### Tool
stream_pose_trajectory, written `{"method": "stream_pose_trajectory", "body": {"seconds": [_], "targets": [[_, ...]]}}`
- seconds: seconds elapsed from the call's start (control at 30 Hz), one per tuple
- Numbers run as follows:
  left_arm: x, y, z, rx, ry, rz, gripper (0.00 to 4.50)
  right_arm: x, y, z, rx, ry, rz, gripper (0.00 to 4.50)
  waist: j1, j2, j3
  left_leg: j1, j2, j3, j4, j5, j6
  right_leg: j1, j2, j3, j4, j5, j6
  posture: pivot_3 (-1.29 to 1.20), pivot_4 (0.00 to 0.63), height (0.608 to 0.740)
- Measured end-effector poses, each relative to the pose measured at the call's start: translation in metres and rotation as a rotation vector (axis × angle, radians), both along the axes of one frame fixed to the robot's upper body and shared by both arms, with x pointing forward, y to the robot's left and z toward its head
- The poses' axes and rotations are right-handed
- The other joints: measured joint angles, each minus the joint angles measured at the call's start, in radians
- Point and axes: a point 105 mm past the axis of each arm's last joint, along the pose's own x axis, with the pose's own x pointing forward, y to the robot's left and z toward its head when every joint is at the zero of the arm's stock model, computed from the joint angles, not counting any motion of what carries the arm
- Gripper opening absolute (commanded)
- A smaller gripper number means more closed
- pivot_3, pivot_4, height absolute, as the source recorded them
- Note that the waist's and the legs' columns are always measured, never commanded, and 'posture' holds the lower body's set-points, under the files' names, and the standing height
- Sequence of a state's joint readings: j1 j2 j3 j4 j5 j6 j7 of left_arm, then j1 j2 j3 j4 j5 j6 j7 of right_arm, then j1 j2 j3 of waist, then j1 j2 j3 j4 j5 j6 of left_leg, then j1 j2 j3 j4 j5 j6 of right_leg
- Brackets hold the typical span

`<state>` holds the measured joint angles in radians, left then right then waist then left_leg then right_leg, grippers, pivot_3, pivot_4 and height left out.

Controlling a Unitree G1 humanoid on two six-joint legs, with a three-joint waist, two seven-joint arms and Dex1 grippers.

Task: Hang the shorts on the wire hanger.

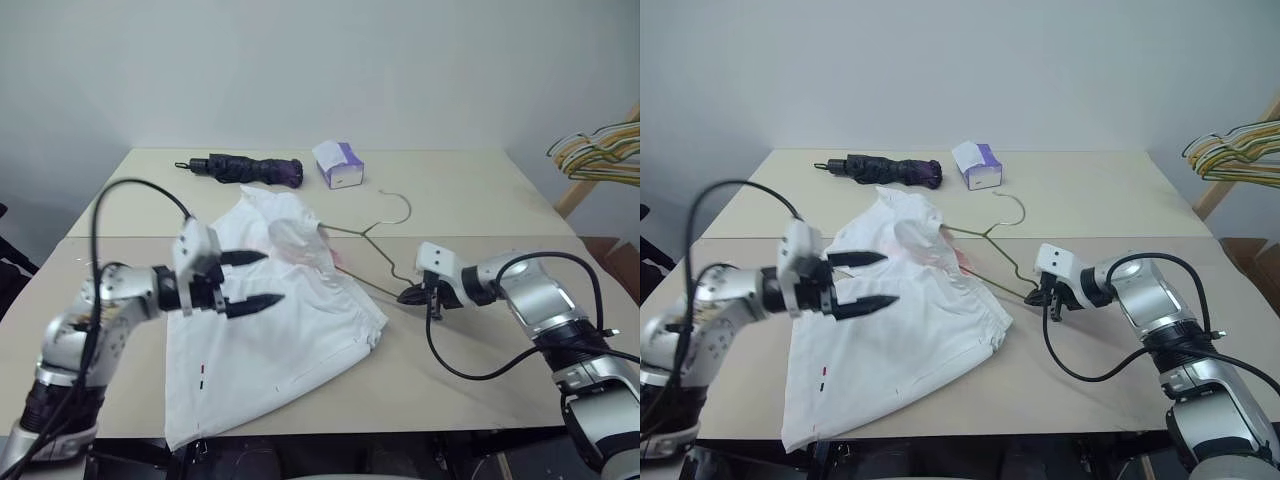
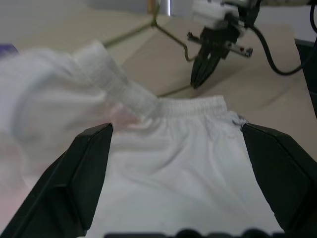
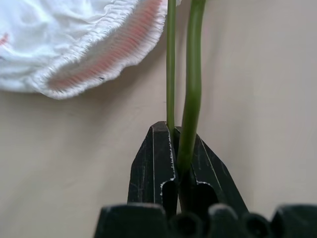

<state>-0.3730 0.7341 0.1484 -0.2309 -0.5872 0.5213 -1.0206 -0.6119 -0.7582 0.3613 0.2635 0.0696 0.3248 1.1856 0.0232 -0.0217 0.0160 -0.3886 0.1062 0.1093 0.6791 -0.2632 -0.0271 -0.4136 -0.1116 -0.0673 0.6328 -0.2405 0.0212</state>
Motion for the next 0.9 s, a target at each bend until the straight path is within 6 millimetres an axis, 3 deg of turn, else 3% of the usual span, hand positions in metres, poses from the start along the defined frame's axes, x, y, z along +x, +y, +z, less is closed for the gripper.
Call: {"method": "stream_pose_trajectory", "body": {"seconds": [0.1,0.2,0.37,0.5,0.73,0.83,0.9], "targets": [[0.022,0.014,0.049,-0.055,-0.145,0.069,4.46,-0.001,0.011,0.012,-0.023,-0.044,0.069,0.0,-0.002,0.0,0.0,0.002,0.0,0.0,0.0,0.0,0.0,0.002,0.0,0.0,0.0,0.0,0.0,0.07,0.0,0.74],[0.02,0.015,0.065,-0.01,-0.198,-0.013,4.46,-0.001,0.017,0.019,-0.077,-0.096,0.121,0.0,-0.014,0.0,0.0,0.002,0.0,0.0,0.0,0.0,0.0,0.003,0.0,0.0,-0.002,0.0,0.001,0.07,0.0,0.74],[0.018,0.012,0.031,0.231,-0.081,-0.255,4.46,0.0,0.027,0.014,-0.138,-0.114,0.164,0.0,-0.013,0.0,0.0,0.001,0.0,0.0,0.0,0.004,-0.006,0.001,0.0,0.0,0.0,0.0,0.001,0.06,0.0,0.74],[0.017,0.01,0.017,0.384,-0.03,-0.402,4.46,0.003,0.035,0.02,-0.169,-0.142,0.182,0.0,-0.013,0.0,0.0,0.0,0.0,0.0,0.0,0.003,-0.005,0.0,0.0,0.0,0.001,0.0,0.001,0.05,0.0,0.74],[0.036,0.01,-0.009,0.579,0.002,-0.437,4.46,0.002,0.044,0.027,-0.188,-0.132,0.175,0.0,-0.014,0.0,0.0,-0.006,0.0,0.001,0.002,0.001,-0.001,-0.007,0.0,0.001,0.003,0.0,0.001,0.02,0.0,0.74],[0.046,0.003,-0.023,0.588,0.032,-0.438,3.94,0.001,0.048,0.032,-0.187,-0.137,0.177,0.0,-0.015,0.0,0.0,-0.007,0.0,0.0,0.003,0.001,-0.001,-0.008,0.0,0.001,0.005,0.0,0.001,0.02,0.0,0.74],[0.05,0.003,-0.026,0.588,0.049,-0.432,3.32,0.0,0.049,0.032,-0.186,-0.133,0.171,0.0,-0.018,0.0,0.0,-0.007,0.0,0.0,0.003,0.001,-0.001,-0.009,0.0,0.001,0.007,0.0,0.001,0.01,0.0,0.74]]}}
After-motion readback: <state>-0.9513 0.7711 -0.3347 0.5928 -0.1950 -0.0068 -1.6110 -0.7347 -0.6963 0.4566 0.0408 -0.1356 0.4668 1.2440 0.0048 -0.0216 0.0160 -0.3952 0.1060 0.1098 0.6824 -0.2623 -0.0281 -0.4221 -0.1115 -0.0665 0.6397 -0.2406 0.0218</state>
